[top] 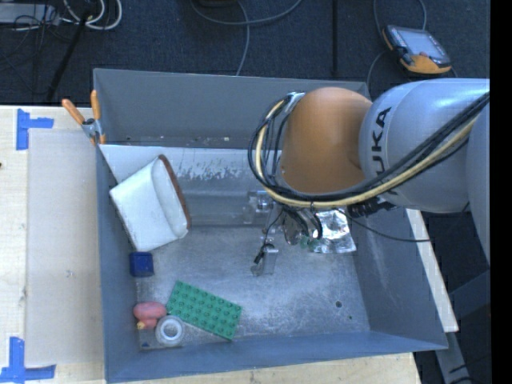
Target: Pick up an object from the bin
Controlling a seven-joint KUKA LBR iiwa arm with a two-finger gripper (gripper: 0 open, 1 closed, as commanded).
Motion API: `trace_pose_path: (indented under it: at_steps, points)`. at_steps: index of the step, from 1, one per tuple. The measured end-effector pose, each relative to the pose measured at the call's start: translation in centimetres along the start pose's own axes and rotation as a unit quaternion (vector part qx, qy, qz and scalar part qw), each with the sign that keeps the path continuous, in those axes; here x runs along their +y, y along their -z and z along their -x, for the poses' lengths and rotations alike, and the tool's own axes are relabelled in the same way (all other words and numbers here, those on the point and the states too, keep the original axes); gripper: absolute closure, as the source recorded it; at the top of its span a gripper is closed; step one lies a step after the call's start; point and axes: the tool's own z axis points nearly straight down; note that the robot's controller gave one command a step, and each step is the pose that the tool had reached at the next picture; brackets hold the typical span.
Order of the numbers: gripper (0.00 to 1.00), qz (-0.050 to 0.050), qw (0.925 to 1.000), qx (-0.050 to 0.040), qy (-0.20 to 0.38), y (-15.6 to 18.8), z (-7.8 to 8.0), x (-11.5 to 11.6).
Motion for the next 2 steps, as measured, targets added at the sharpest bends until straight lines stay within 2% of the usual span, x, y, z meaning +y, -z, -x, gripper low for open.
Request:
trace_pose_path:
  at_steps: [1,2]
  points:
    - [0.00,0.000,0.9997,0.0057,-0.025,-9.77,-7.66,6.27]
    - [1.00,0.000,0.9996,-0.0006,-0.029,-9.27,-7.16,6.00]
